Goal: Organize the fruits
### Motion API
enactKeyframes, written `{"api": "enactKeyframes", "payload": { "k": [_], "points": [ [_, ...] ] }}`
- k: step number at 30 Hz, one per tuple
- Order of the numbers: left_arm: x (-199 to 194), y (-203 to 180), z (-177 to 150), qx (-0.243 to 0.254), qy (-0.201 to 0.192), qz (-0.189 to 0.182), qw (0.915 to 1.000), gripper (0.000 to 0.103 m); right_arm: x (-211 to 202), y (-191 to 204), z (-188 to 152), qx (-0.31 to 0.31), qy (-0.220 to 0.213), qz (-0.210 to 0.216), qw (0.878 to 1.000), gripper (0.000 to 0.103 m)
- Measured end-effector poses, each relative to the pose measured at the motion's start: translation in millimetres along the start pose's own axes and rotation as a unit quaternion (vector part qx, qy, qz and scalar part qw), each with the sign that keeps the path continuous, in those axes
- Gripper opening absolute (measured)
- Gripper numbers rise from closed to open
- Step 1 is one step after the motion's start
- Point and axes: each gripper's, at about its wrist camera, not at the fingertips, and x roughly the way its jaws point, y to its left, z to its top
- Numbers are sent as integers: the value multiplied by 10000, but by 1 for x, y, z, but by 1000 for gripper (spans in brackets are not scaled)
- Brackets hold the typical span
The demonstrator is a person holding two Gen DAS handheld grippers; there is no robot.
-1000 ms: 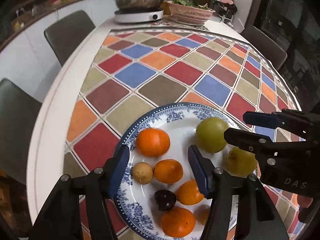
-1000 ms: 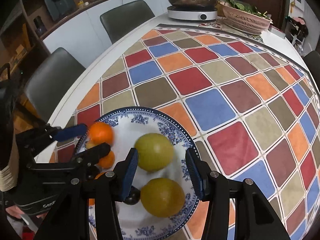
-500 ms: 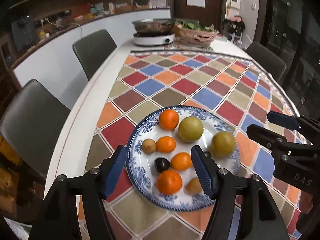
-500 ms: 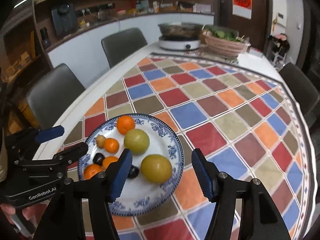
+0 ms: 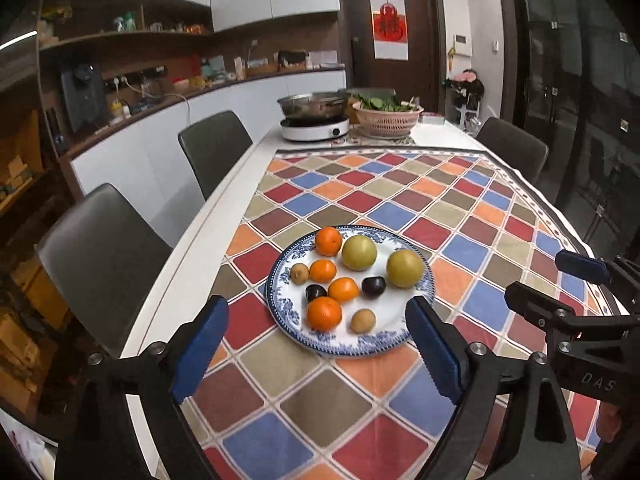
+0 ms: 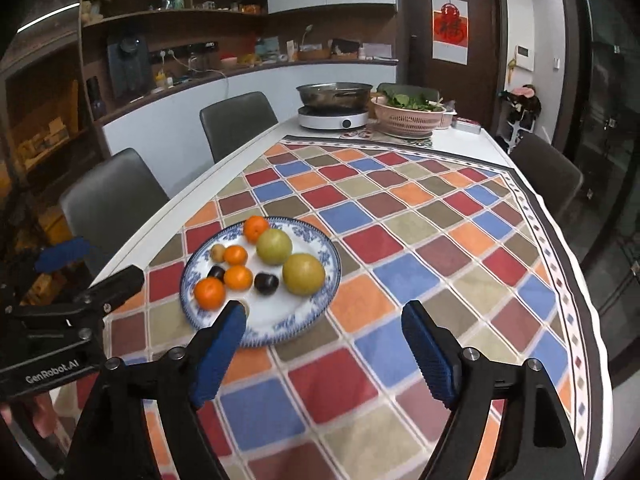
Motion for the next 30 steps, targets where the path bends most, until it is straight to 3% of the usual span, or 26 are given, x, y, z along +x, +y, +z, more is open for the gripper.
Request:
{"api": "enactKeyframes", "payload": {
  "k": [11,16,30],
  "points": [
    [-65,-13,-39,-17,-335,-2,9994,101,-70,-1,-52,146,-446,-265,9985,81],
    [-81,-19,-48,-12,-469,-9,9989,103,-91,-2,-70,225,-637,-295,9973,87],
    [-88,-21,-73,-81,-492,-112,9987,103,-102,0,-96,133,-790,-494,9956,87]
  ]
}}
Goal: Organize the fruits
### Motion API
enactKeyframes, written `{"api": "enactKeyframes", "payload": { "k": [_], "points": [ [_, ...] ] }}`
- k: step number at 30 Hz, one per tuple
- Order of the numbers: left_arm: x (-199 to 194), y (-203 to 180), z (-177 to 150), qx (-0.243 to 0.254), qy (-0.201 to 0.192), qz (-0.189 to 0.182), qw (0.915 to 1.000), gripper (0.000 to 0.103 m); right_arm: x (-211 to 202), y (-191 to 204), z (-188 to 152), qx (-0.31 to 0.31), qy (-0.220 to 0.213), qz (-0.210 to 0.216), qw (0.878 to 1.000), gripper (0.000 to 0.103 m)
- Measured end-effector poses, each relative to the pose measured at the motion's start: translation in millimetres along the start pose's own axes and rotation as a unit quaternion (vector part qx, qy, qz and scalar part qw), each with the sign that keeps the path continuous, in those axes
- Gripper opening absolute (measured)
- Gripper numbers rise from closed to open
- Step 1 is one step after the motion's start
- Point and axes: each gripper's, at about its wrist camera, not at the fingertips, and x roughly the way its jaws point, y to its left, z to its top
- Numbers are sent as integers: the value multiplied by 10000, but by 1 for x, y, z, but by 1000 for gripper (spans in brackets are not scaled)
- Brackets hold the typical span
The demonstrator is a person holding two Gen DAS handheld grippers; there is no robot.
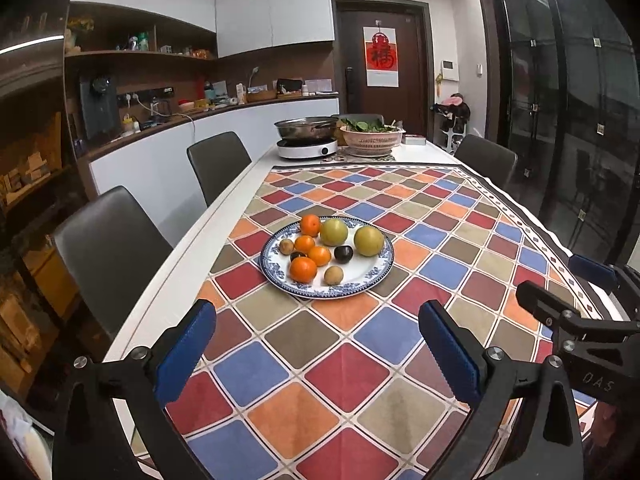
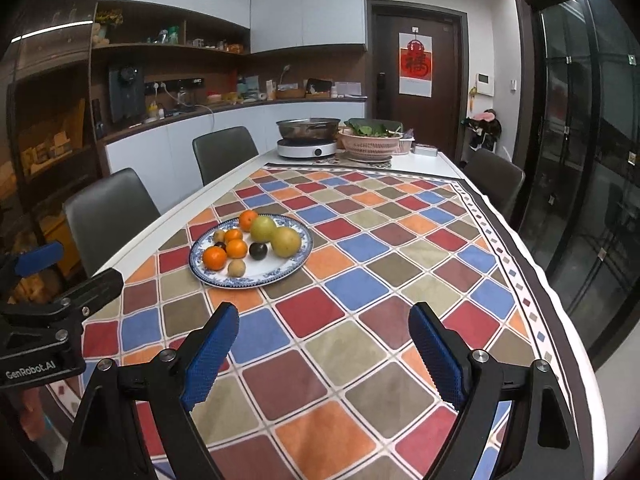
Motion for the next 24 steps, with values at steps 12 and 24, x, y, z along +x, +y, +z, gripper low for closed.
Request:
{"api": "enactKeyframes", "payload": {
  "k": [12,24],
  "points": [
    [-4,4,-5,-81,-72,-88,9999,103,-9,2,-4,54,-54,-5,10000,87],
    [-5,6,-7,-85,-57,-89,9999,103,-8,3,-7,20,-10,-2,10000,87]
  ]
}}
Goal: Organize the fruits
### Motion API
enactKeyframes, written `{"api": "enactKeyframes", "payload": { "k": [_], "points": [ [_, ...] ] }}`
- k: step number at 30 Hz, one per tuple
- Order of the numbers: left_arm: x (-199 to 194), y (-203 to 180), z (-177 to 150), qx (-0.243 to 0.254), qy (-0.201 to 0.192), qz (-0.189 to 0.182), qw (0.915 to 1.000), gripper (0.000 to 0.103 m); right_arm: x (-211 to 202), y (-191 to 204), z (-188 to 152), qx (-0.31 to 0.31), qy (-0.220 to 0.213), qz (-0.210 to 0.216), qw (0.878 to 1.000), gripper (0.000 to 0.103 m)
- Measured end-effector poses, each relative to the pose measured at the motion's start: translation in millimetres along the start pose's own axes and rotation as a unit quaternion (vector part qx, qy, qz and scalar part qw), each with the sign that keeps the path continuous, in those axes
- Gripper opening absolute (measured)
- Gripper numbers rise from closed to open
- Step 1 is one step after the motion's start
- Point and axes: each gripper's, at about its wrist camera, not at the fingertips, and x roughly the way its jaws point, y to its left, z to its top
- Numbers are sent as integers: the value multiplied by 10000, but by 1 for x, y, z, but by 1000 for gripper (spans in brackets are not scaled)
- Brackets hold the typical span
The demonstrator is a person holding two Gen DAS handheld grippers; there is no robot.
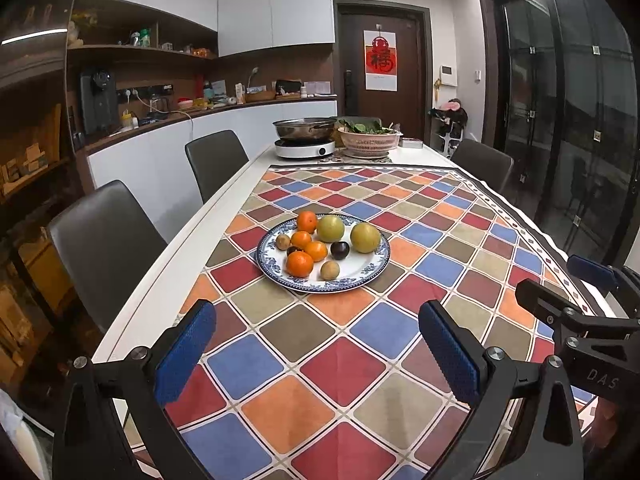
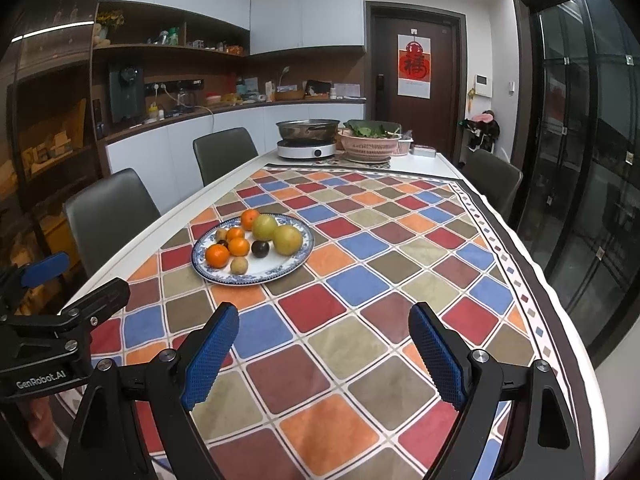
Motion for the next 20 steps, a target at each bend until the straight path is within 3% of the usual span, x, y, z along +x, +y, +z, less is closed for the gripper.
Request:
{"api": "enactKeyframes", "payload": {
  "k": [20],
  "points": [
    [5,0,-4,-17,62,-20,10000,103,5,0,-4,-29,98,6,9999,87]
  ]
}}
